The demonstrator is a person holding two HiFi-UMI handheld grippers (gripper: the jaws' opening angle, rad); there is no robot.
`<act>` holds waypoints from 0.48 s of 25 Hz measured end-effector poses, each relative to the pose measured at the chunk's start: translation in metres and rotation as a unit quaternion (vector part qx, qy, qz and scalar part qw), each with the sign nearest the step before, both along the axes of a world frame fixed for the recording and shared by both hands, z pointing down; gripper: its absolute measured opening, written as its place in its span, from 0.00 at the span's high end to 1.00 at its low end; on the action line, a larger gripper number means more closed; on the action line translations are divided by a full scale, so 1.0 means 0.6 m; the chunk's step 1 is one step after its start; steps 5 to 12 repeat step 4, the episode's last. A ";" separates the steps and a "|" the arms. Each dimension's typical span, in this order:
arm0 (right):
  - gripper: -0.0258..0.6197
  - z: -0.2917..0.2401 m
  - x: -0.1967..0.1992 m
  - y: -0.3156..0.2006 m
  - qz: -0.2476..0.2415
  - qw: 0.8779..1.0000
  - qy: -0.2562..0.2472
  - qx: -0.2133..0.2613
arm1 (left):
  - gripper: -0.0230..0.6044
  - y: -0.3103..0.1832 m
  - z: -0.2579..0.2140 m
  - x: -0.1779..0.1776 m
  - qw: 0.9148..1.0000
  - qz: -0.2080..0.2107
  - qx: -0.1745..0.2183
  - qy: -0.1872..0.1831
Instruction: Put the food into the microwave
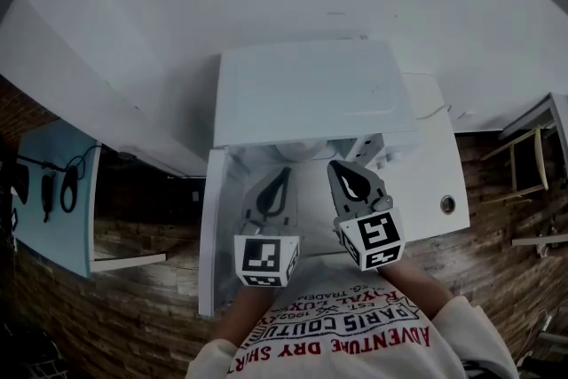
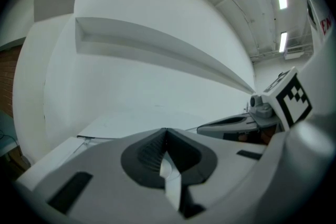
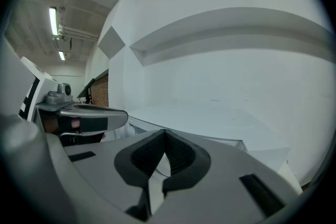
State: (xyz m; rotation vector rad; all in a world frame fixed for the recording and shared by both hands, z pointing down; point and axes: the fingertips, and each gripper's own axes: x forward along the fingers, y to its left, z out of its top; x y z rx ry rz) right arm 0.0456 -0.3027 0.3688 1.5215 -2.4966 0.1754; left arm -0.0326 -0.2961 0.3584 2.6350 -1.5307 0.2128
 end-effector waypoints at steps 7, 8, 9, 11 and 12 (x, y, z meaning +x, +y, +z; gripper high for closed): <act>0.94 0.006 -0.002 0.000 -0.004 1.000 -0.006 -0.006 | 0.96 0.001 0.004 0.000 1.000 -0.001 -0.002 0.001; 0.94 0.006 -0.002 0.000 -0.004 1.000 -0.006 -0.006 | 0.96 0.001 0.004 0.000 1.000 -0.001 -0.002 0.001; 0.94 0.006 -0.002 0.000 -0.004 1.000 -0.006 -0.006 | 0.96 0.001 0.004 0.000 1.000 -0.001 -0.002 0.001; 0.94 0.006 -0.002 0.000 -0.004 1.000 -0.006 -0.006 | 0.96 0.001 0.004 0.000 1.000 -0.001 -0.002 0.001; 0.94 0.006 -0.002 0.000 -0.004 1.000 -0.006 -0.006 | 0.96 0.001 0.004 0.000 1.000 -0.001 -0.002 0.001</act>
